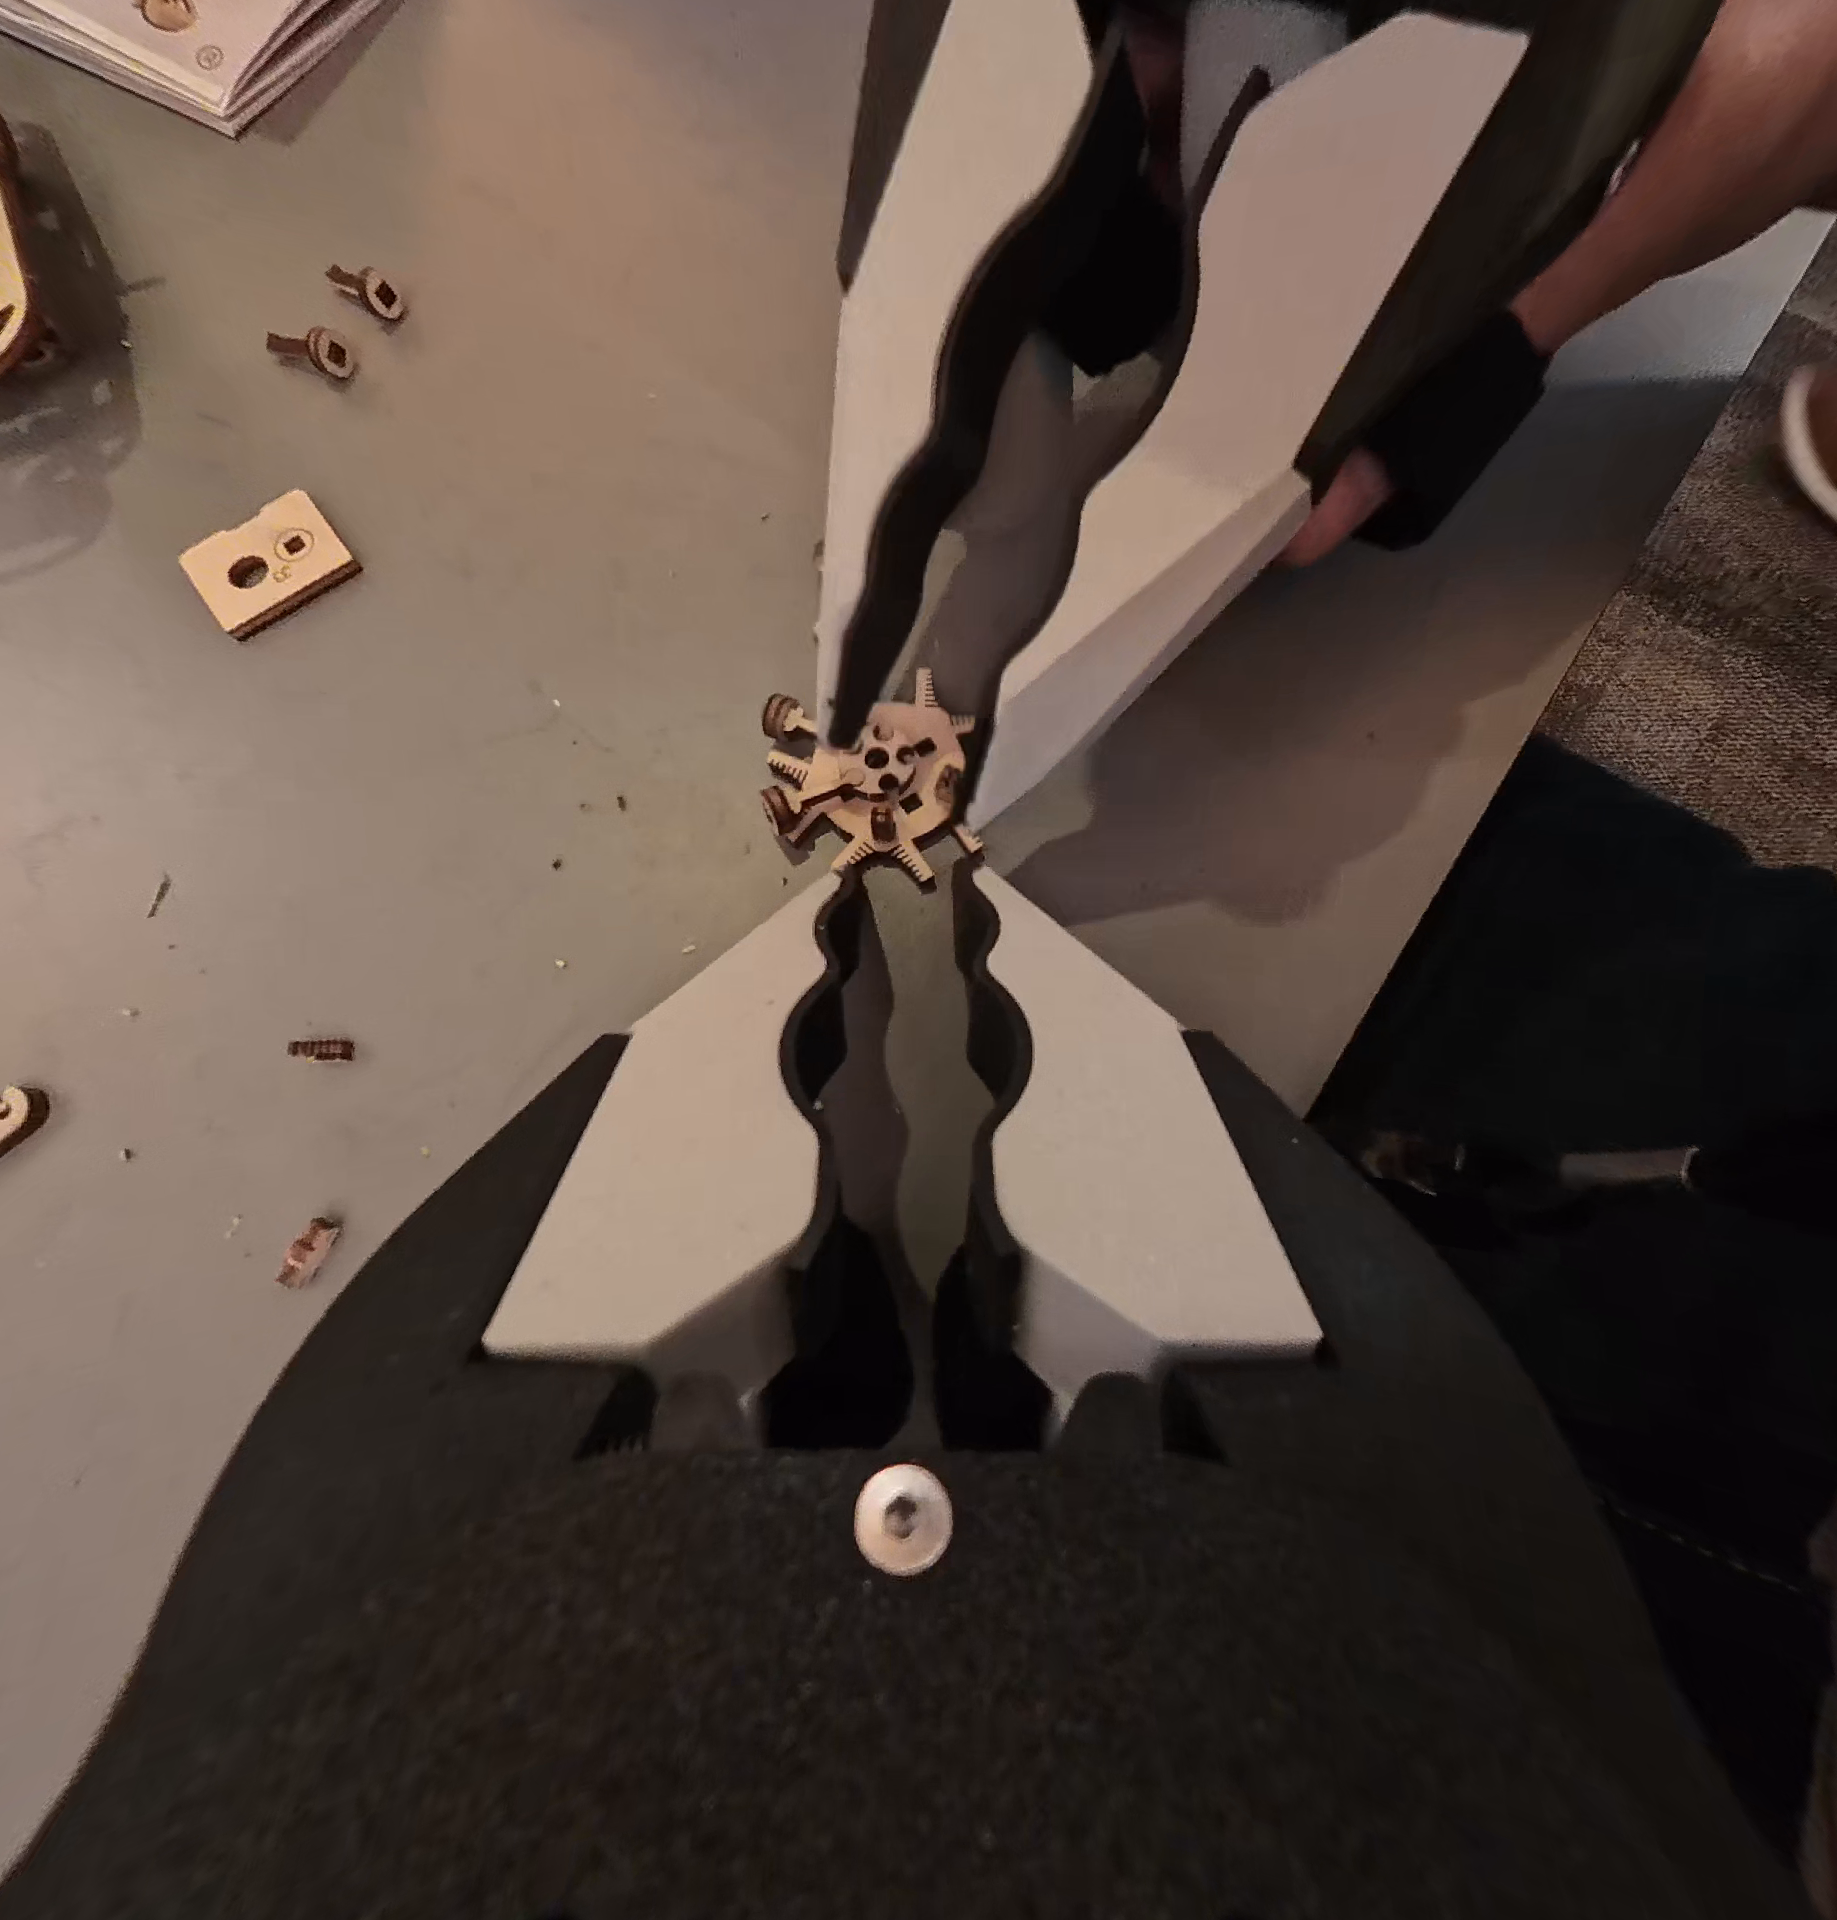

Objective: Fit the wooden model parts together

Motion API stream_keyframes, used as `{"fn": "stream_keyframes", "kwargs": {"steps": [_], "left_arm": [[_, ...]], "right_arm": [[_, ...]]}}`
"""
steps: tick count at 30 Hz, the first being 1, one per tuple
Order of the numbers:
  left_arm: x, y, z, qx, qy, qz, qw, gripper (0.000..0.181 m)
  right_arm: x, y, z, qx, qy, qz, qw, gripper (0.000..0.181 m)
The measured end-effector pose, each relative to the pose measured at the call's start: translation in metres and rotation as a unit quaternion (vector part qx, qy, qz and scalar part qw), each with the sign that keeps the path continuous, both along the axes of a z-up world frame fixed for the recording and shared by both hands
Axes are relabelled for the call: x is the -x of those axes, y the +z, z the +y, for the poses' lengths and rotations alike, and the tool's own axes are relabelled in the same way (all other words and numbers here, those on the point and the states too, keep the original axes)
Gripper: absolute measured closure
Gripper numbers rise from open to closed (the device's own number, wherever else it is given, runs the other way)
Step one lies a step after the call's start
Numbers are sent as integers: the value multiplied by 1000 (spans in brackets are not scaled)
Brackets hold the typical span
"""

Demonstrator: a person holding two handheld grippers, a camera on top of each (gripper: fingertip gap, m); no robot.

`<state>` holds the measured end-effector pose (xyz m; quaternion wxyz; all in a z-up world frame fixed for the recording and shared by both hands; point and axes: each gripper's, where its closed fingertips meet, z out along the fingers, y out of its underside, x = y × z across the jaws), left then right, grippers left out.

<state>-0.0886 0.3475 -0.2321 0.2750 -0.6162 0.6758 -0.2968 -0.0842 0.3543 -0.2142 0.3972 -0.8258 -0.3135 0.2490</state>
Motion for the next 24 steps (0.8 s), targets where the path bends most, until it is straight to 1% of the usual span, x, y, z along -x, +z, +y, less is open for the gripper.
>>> {"fn": "stream_keyframes", "kwargs": {"steps": [2,6,9,12,14,18,22,24], "left_arm": [[0,-1,1,1,2,2,1000,166],[-1,-1,4,5,13,3,1000,174],[-1,-1,4,9,12,3,1000,175],[-1,-1,4,6,10,2,1000,175],[-1,-1,4,6,10,2,1000,175],[-1,-1,4,6,9,3,1000,175],[-1,-1,4,2,7,3,1000,175],[-1,-1,3,0,6,3,1000,175]], "right_arm": [[0,-2,1,-2,-2,-10,1000,159],[-3,-4,3,-9,-5,-39,999,165],[-4,-8,4,-11,-5,-65,998,165],[-8,2,9,-41,-20,-70,997,166],[-10,3,10,-29,-19,-73,997,166],[-10,-4,7,5,2,-89,996,171],[-8,-11,5,12,30,-116,993,169],[-7,-11,7,8,34,-122,992,171]]}}
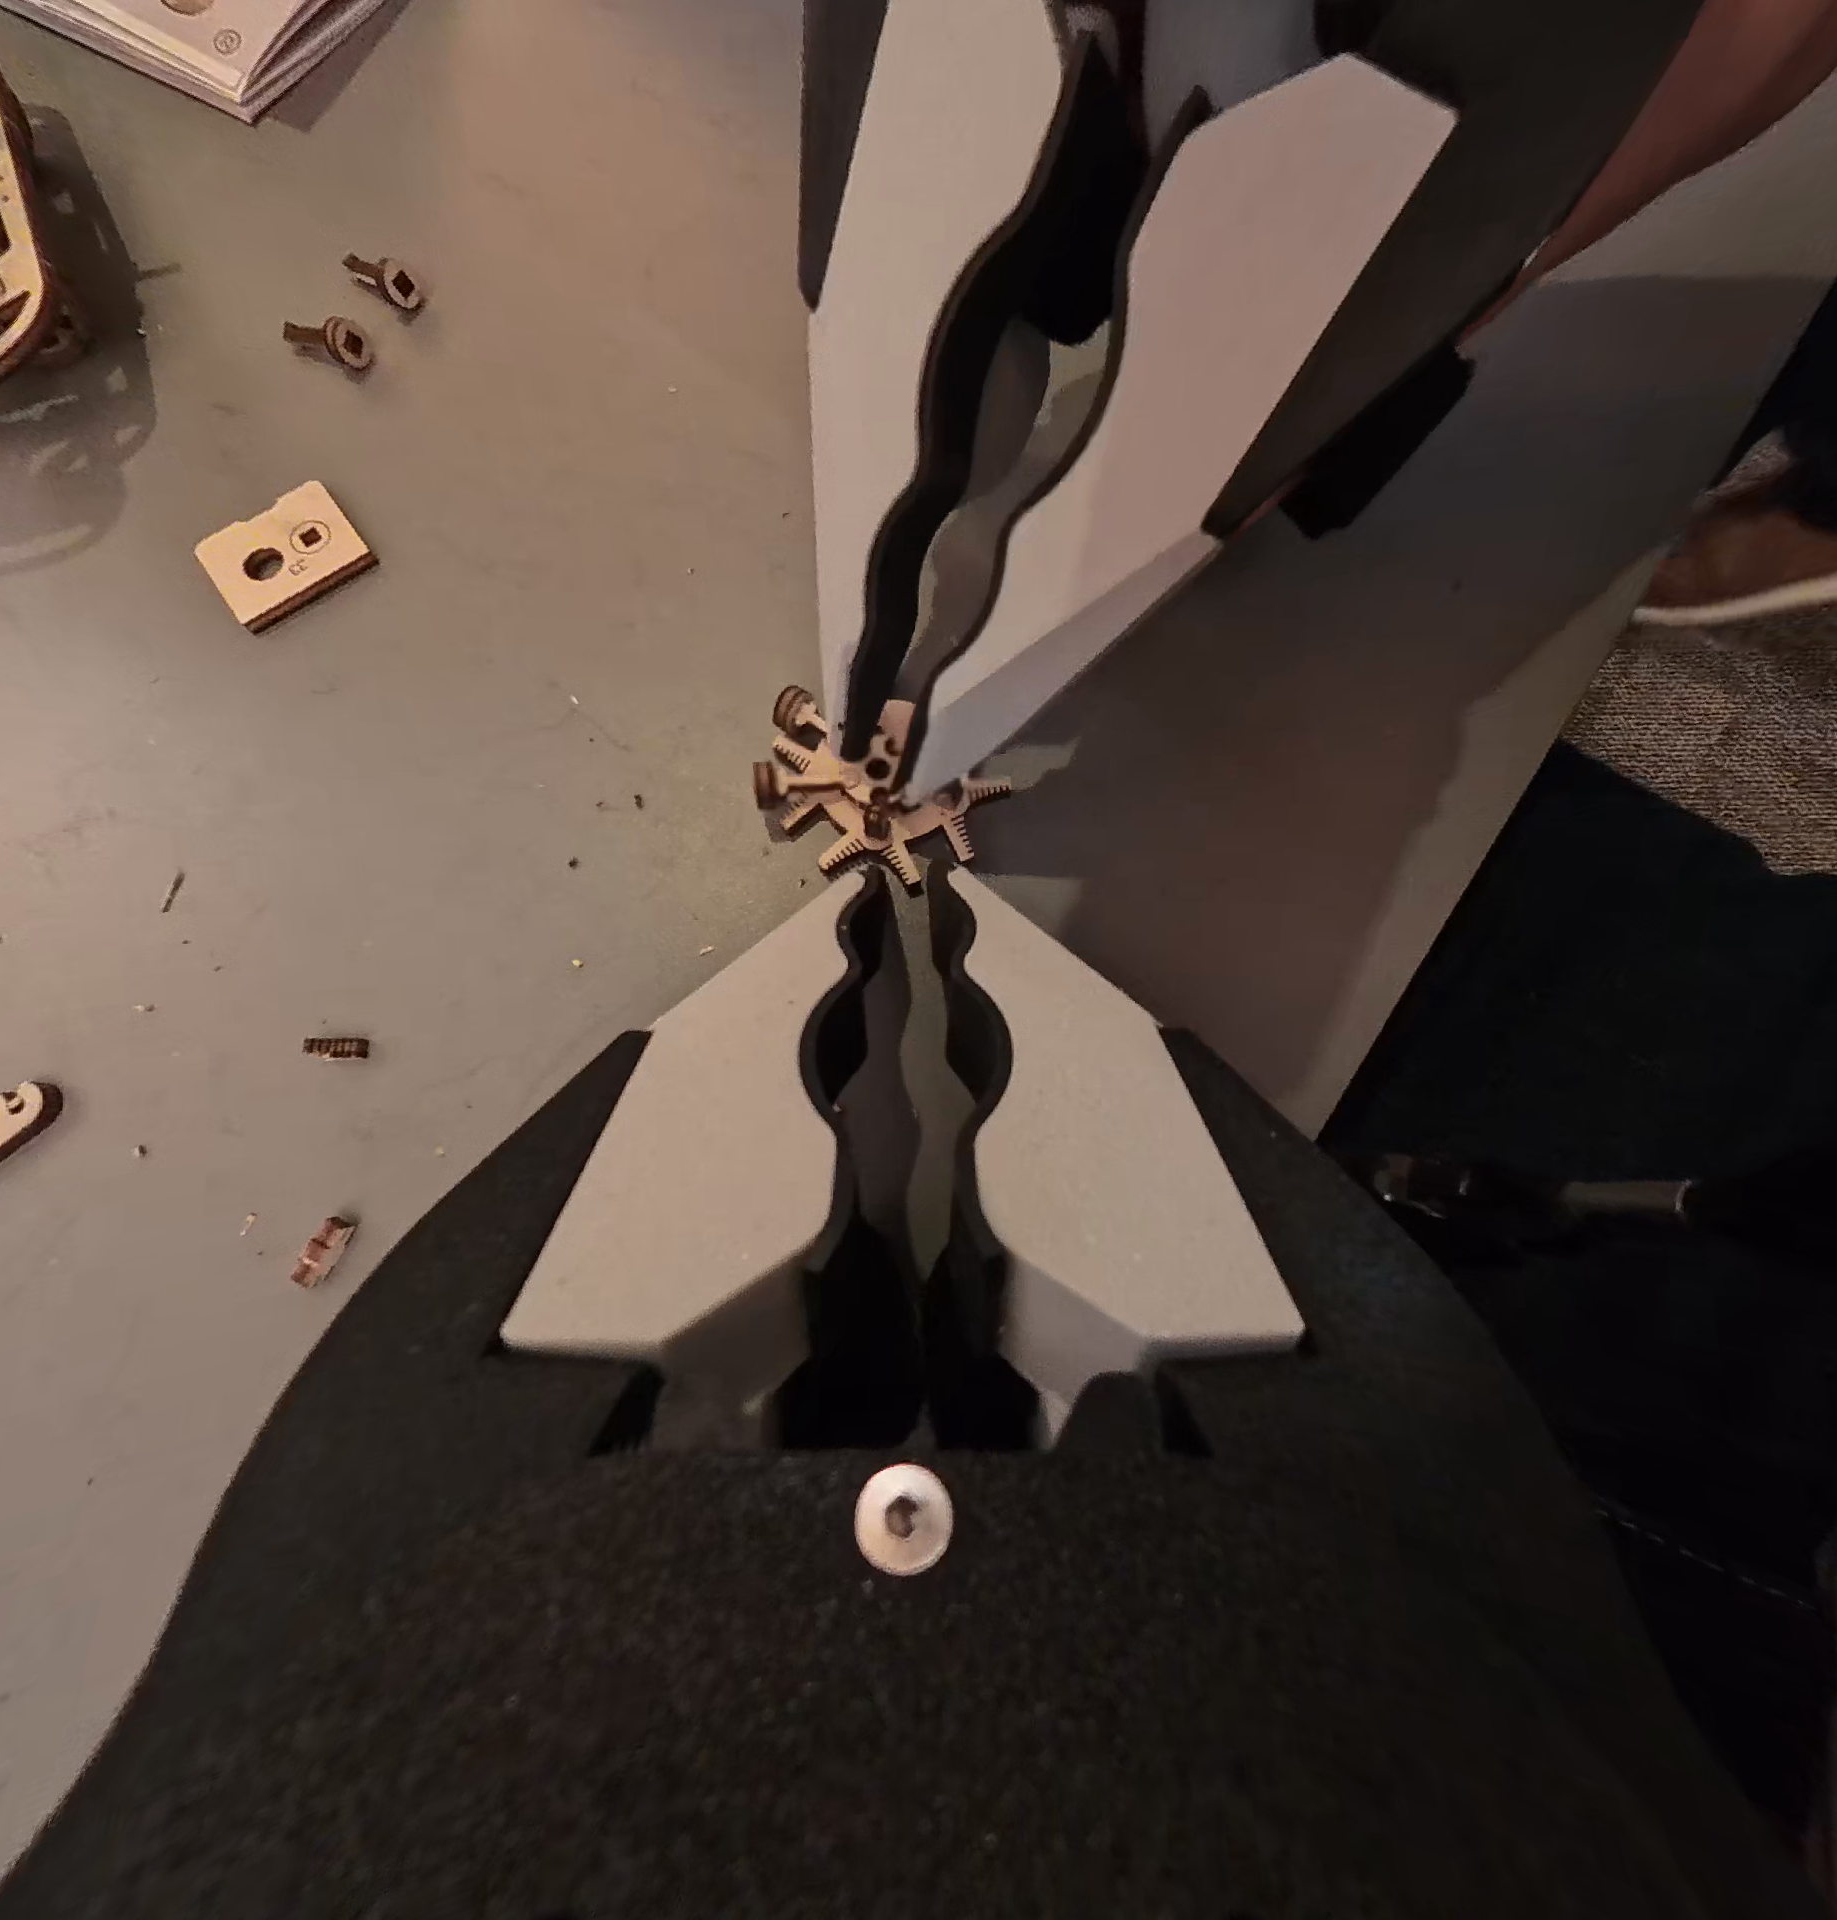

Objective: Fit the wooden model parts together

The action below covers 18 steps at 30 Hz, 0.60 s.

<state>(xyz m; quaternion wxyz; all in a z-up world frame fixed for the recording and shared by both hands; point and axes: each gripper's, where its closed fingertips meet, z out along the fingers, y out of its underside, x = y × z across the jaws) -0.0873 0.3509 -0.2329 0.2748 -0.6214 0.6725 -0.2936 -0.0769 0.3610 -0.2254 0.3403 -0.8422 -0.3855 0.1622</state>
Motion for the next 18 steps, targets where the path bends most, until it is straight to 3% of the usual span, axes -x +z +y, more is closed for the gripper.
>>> {"fn": "stream_keyframes", "kwargs": {"steps": [14,18], "left_arm": [[-4,0,4,-17,-2,1,1000,179],[-4,0,0,-24,-25,0,999,173]], "right_arm": [[-9,-1,-2,3,26,-20,999,175],[-9,0,-2,1,26,-20,999,175]]}}
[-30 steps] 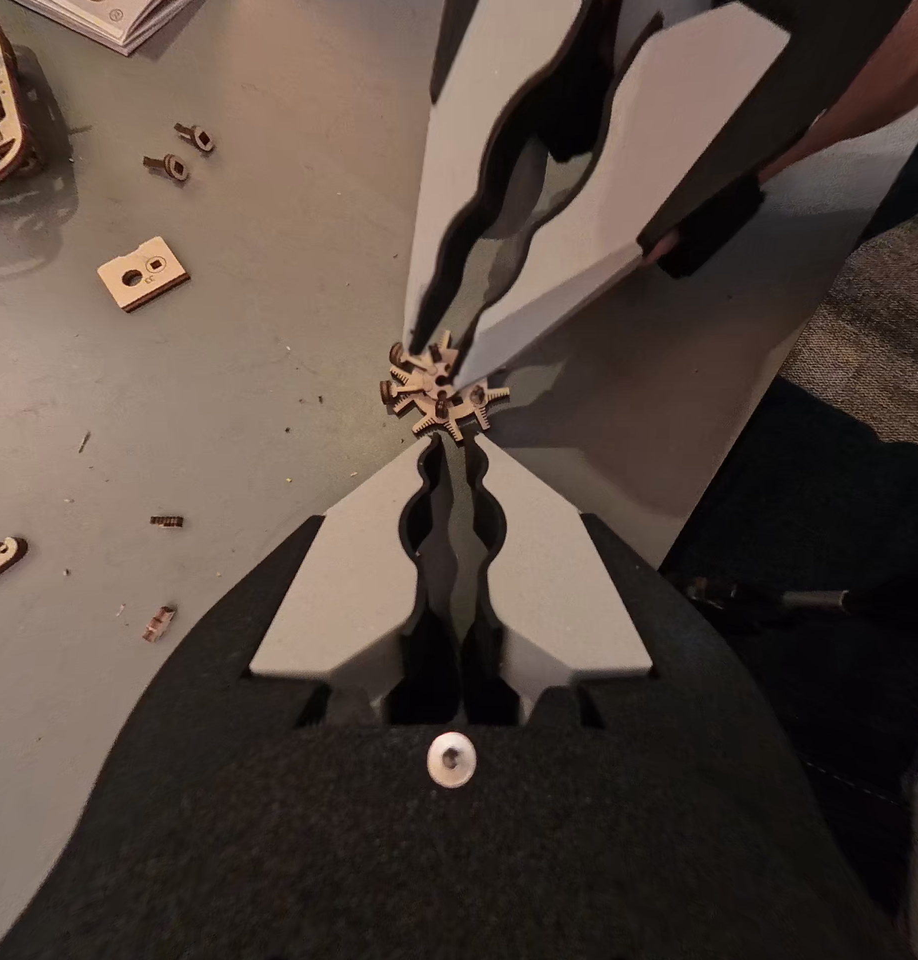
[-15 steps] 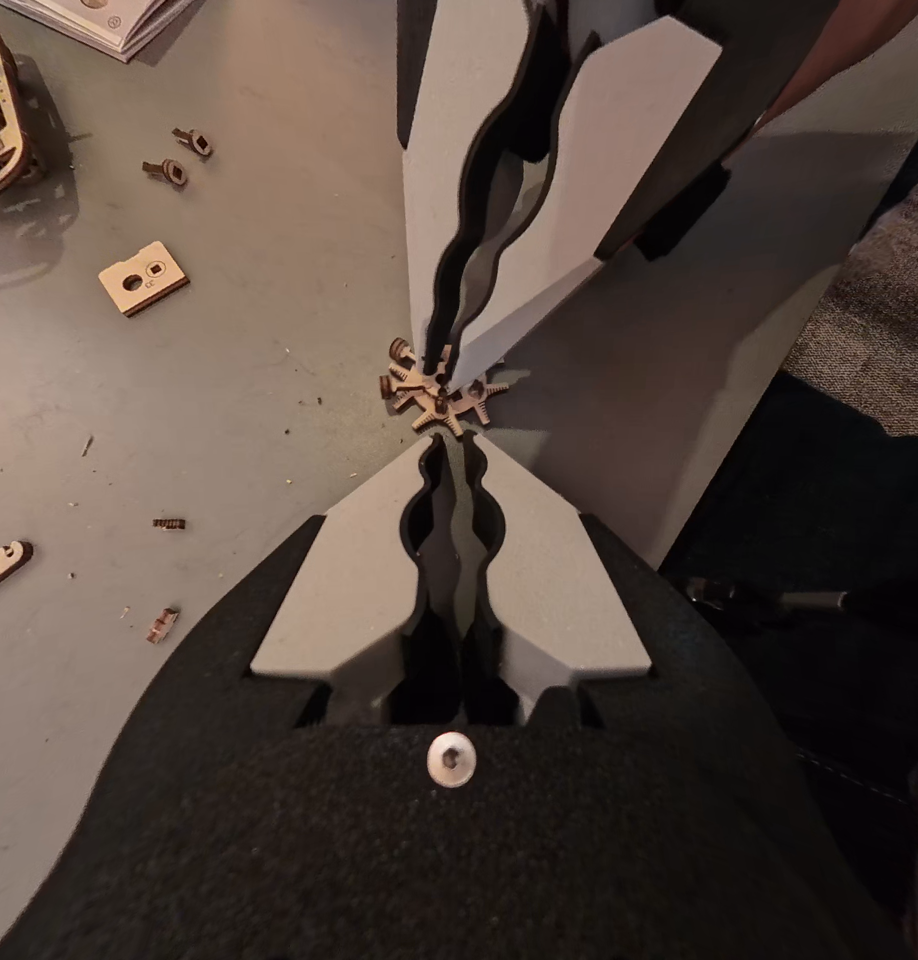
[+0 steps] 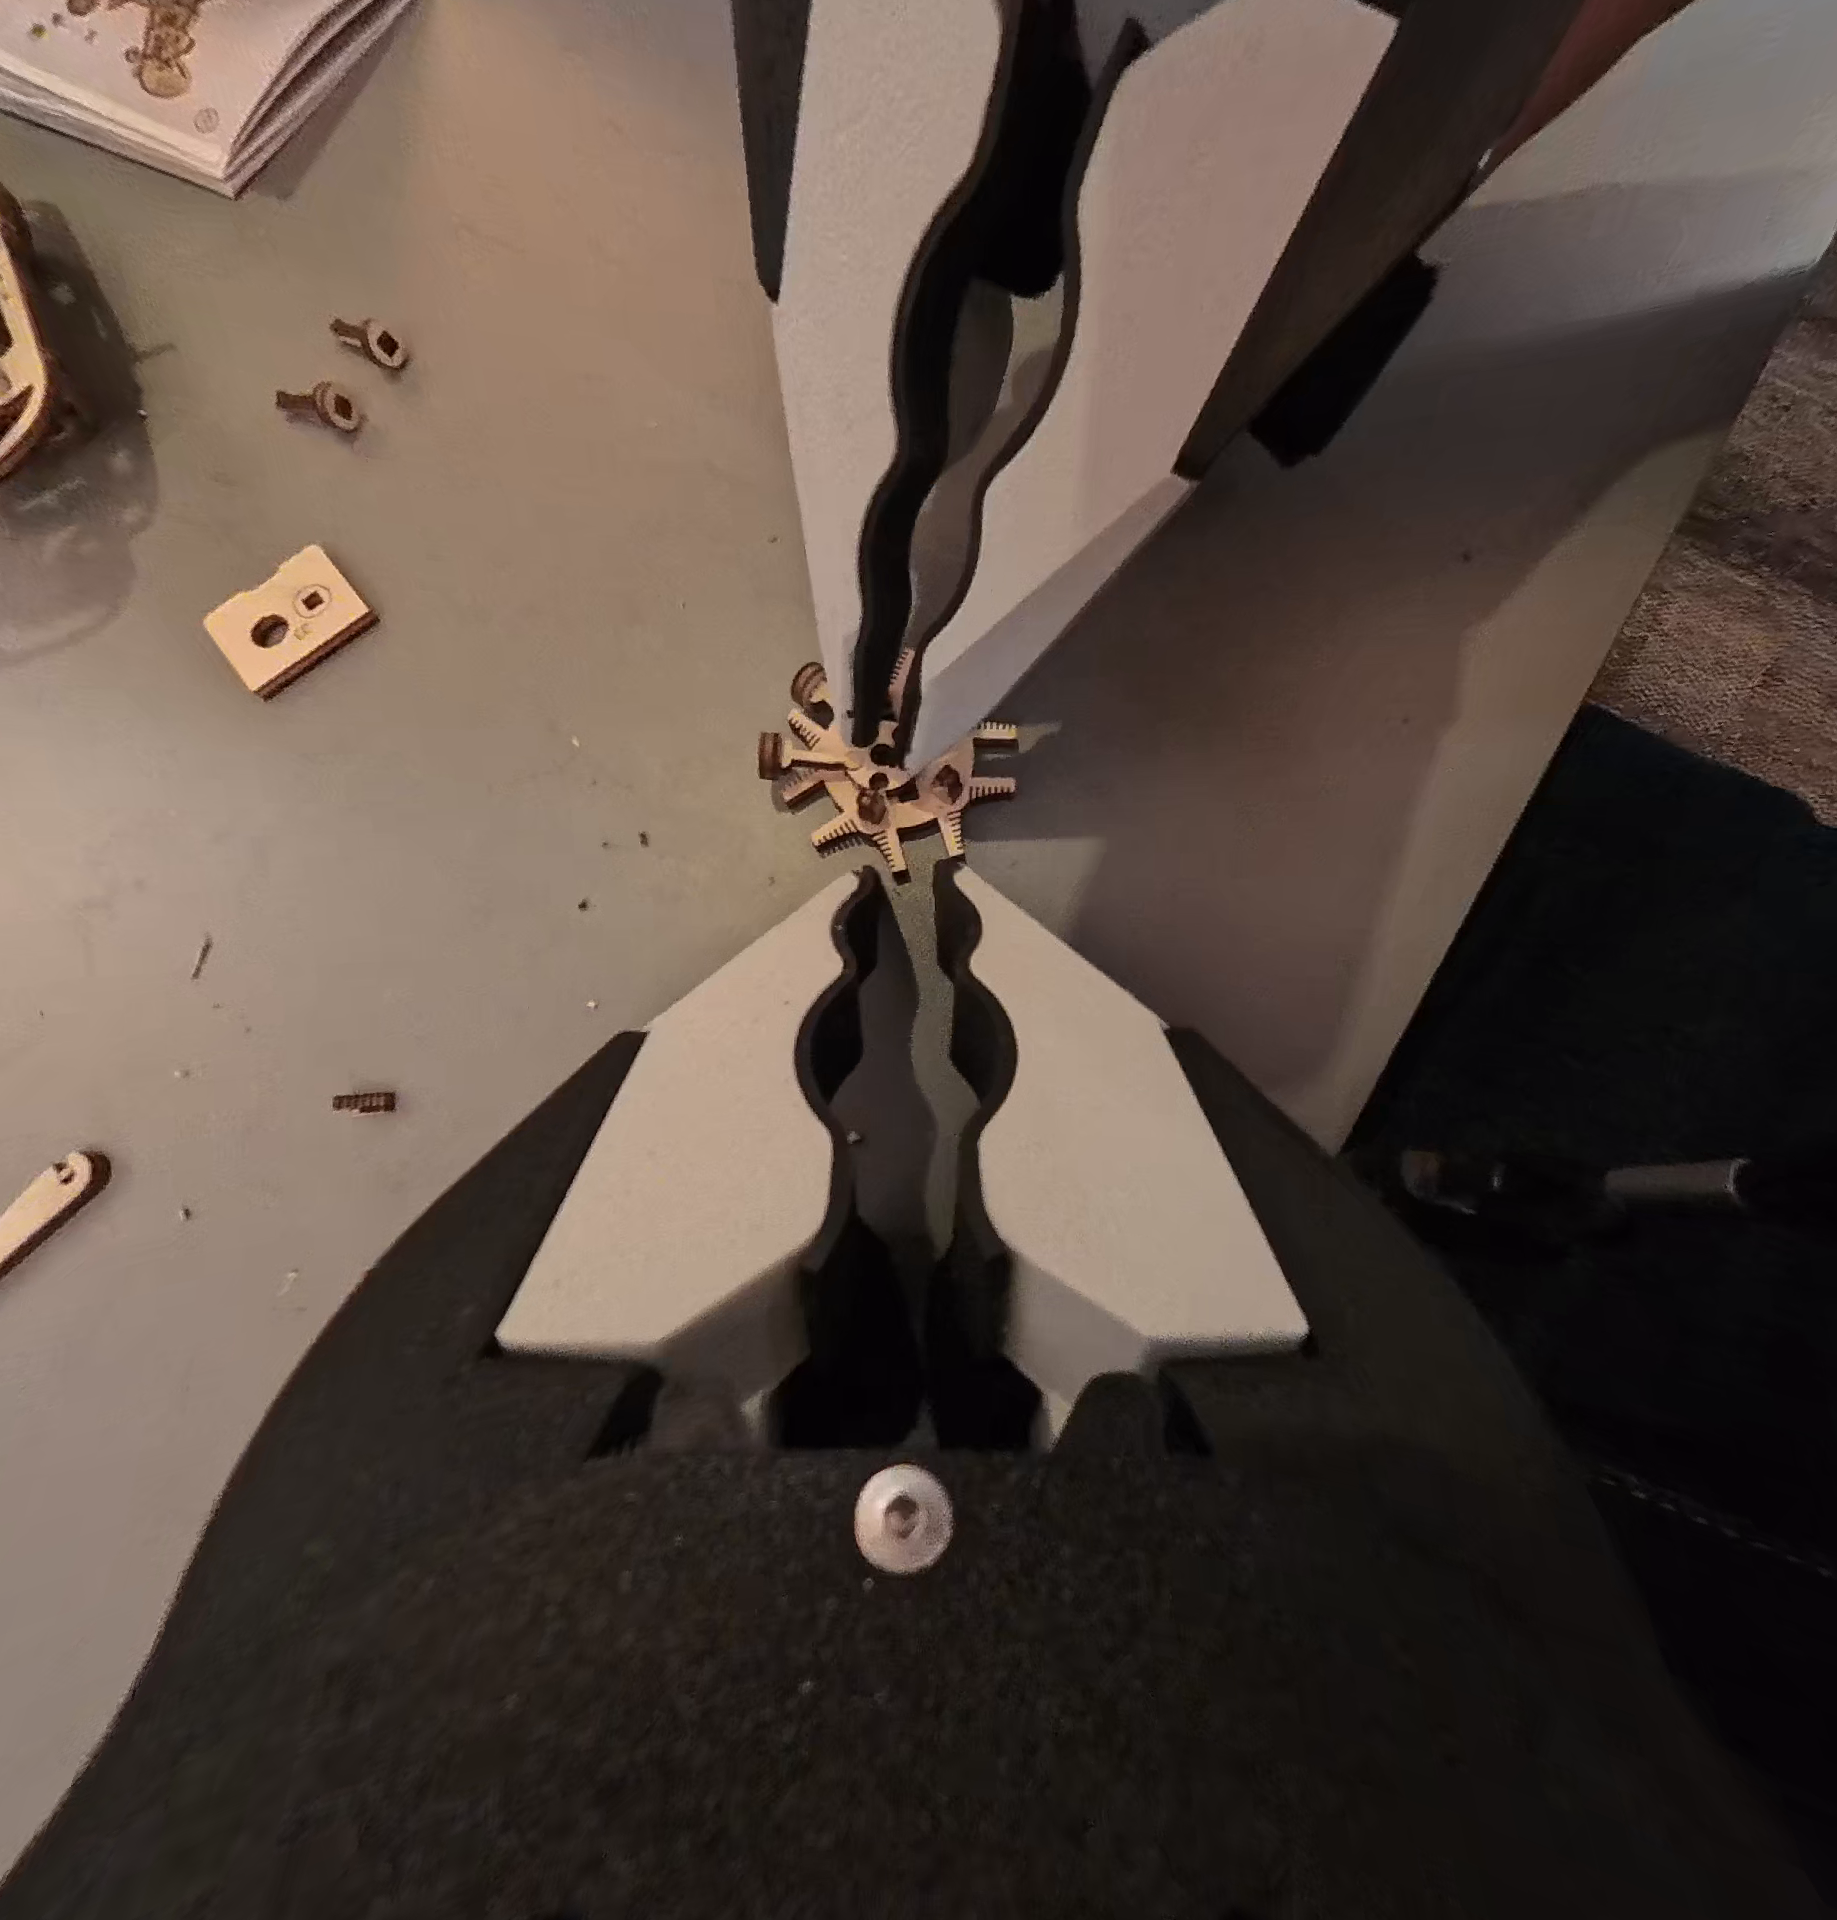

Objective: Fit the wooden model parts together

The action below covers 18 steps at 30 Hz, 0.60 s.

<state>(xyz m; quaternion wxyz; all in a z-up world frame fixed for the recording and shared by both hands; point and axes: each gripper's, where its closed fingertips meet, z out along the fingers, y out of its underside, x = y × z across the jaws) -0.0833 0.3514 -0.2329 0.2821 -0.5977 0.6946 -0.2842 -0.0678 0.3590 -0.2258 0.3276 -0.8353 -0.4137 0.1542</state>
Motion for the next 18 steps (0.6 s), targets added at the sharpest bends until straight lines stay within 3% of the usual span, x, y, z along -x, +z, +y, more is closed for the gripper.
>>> {"fn": "stream_keyframes", "kwargs": {"steps": [18], "left_arm": [[-2,0,2,-5,-19,2,1000,179]], "right_arm": [[-1,3,2,13,-2,4,1000,169]]}}
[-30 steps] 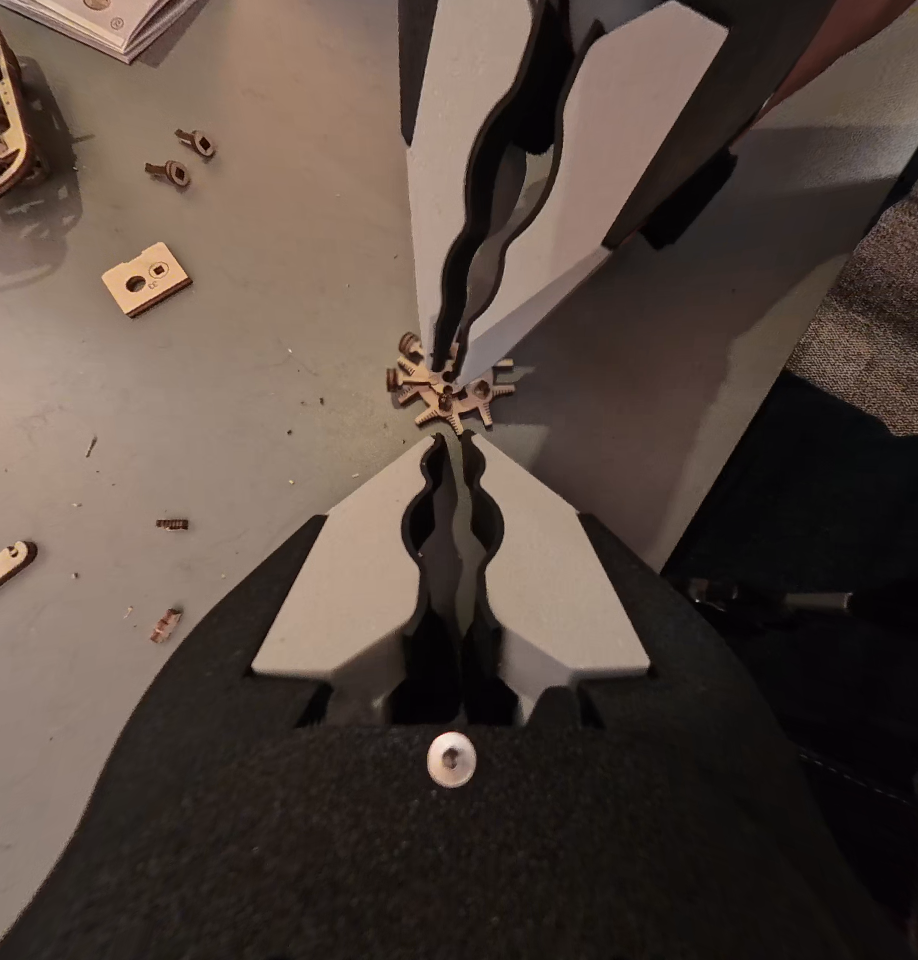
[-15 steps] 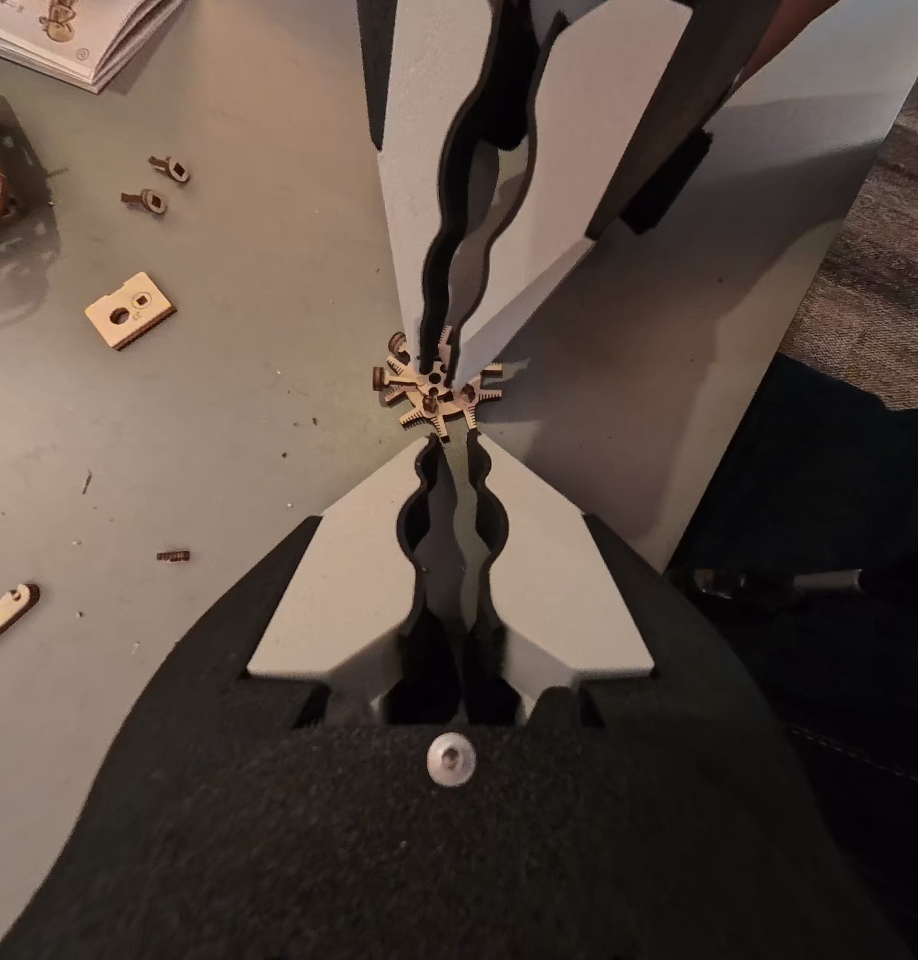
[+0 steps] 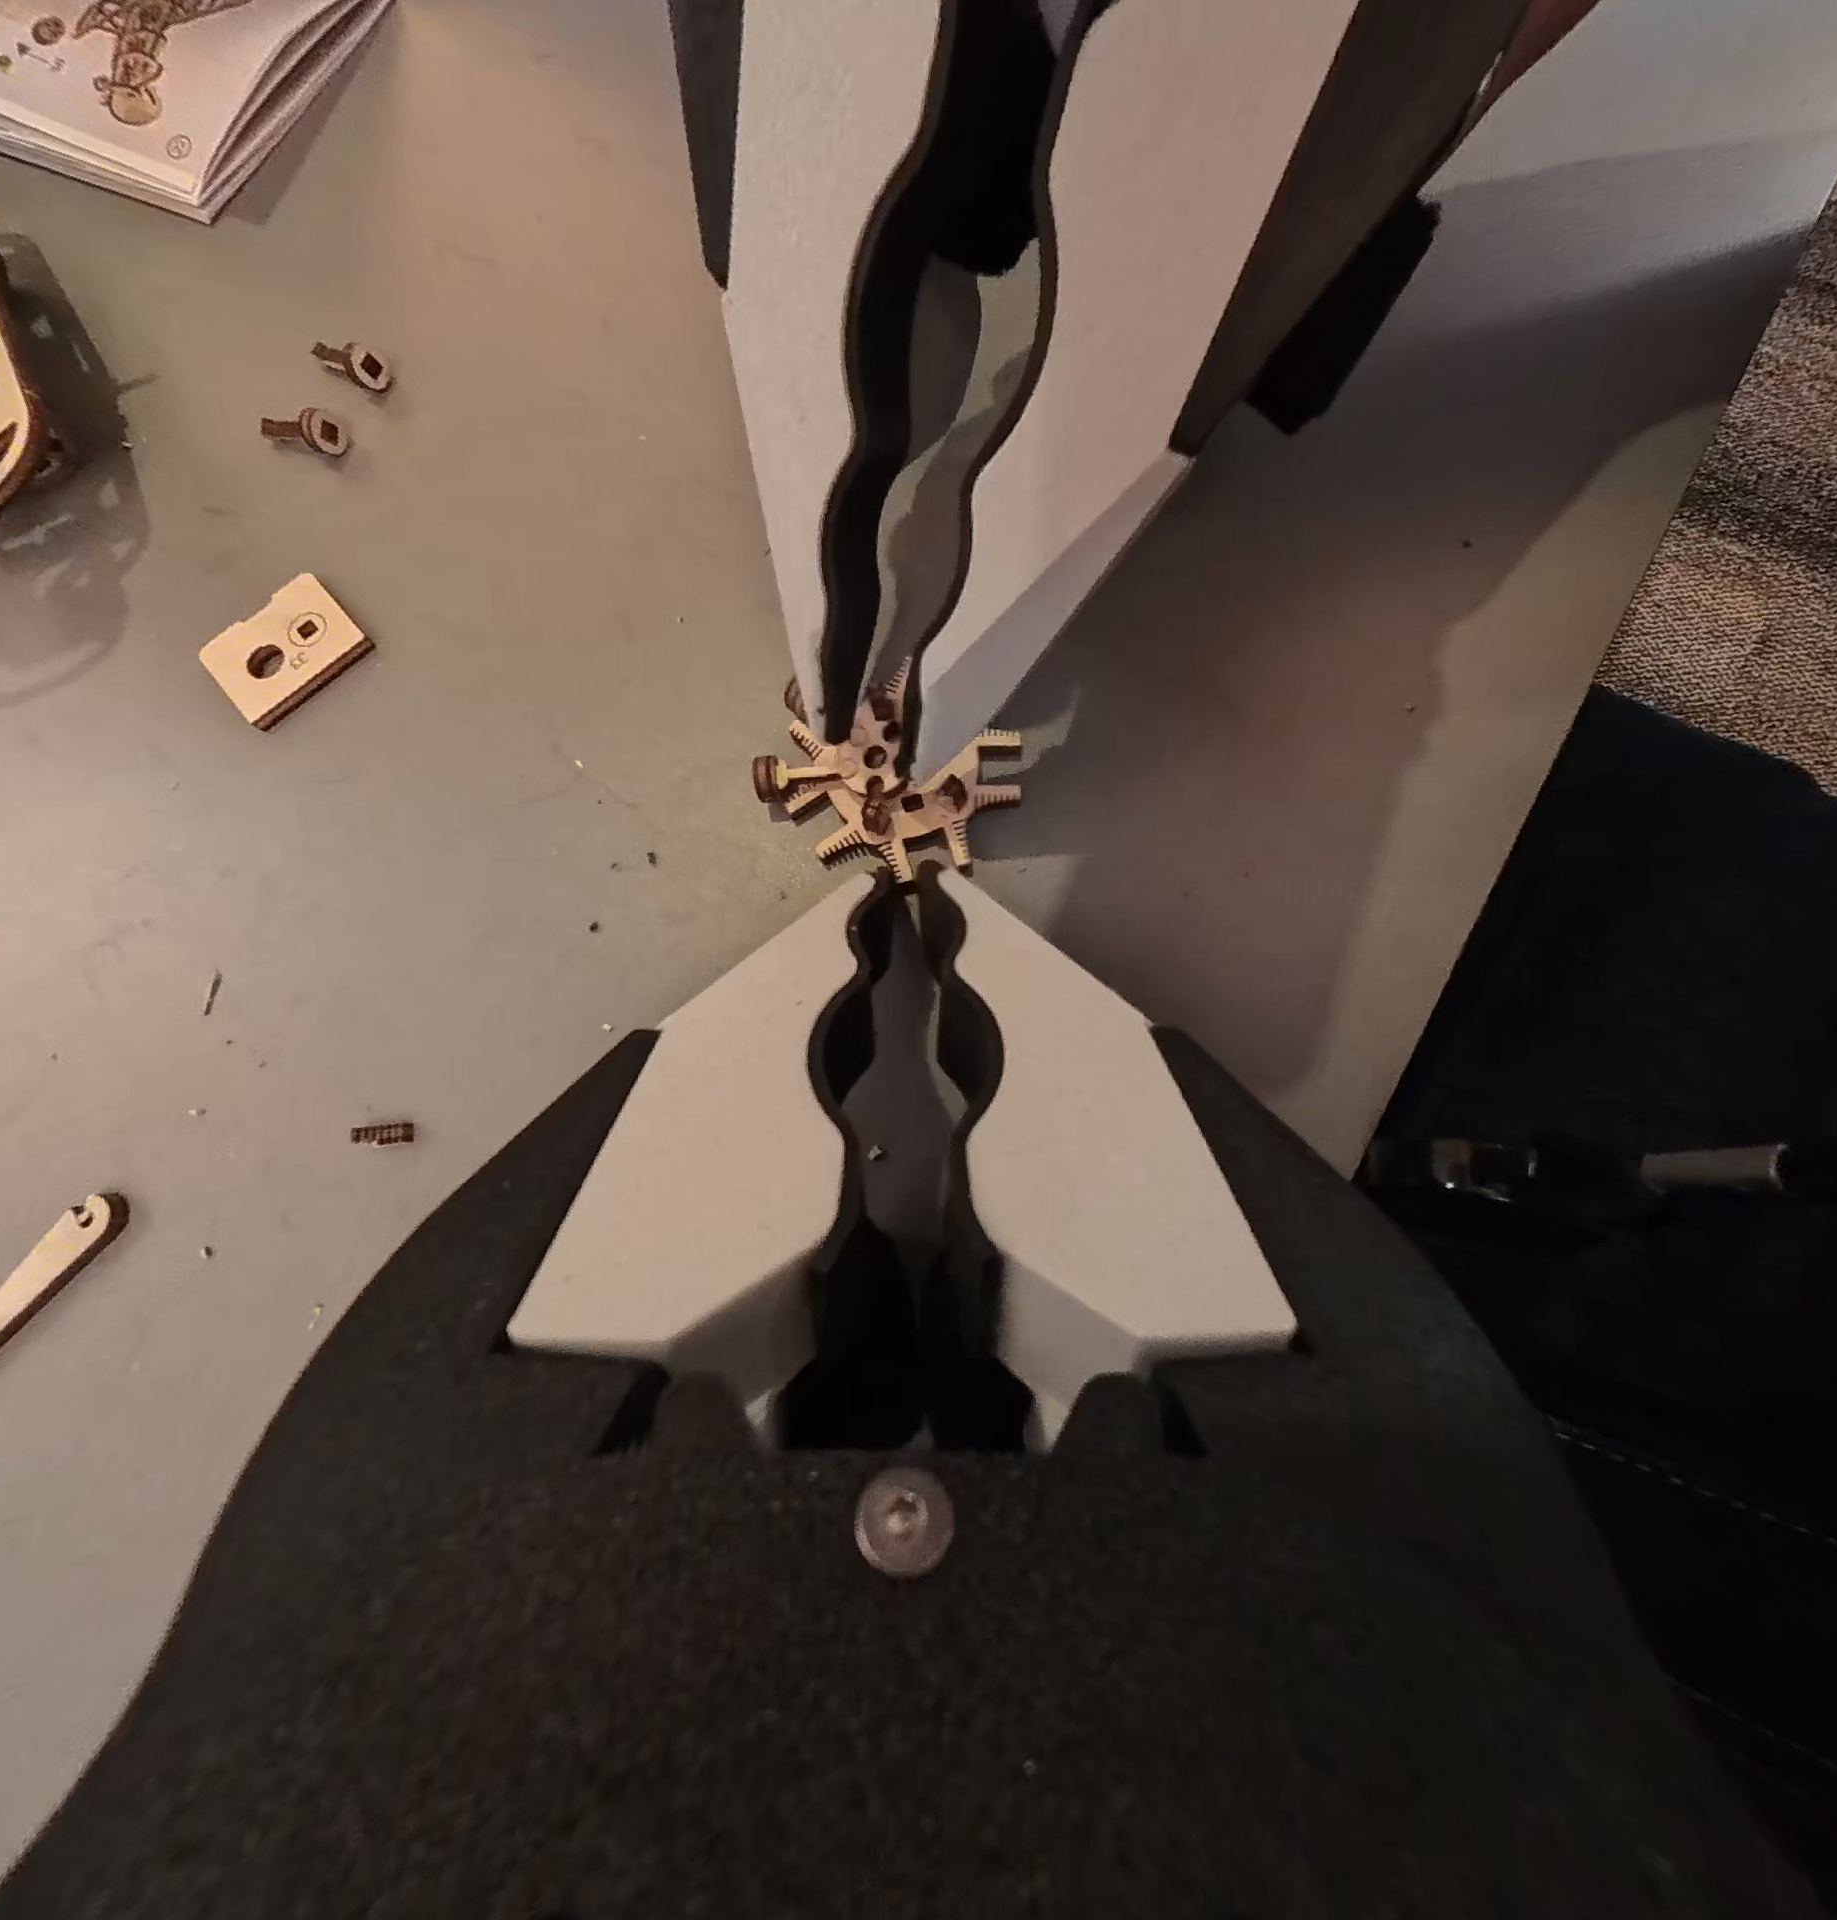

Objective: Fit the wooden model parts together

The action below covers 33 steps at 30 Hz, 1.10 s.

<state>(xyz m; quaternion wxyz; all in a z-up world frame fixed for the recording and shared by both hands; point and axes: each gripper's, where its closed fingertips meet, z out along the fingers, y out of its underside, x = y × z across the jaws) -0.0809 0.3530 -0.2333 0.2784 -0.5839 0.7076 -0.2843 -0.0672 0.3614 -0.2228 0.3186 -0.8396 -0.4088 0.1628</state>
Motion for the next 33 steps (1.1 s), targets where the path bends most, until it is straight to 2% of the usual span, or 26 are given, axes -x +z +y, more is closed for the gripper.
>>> {"fn": "stream_keyframes", "kwargs": {"steps": [4,10,23,33], "left_arm": [[-1,0,0,-4,-1,0,1000,180],[-1,0,2,-8,-2,0,1000,181],[-3,0,2,-20,-3,-2,1000,181],[-3,0,1,-19,-5,-3,1000,181]], "right_arm": [[1,-4,1,17,-2,7,1000,165],[-1,-6,1,30,1,0,1000,167],[-2,2,2,-12,12,-4,1000,168],[1,-4,-6,6,33,-3,999,168]]}}
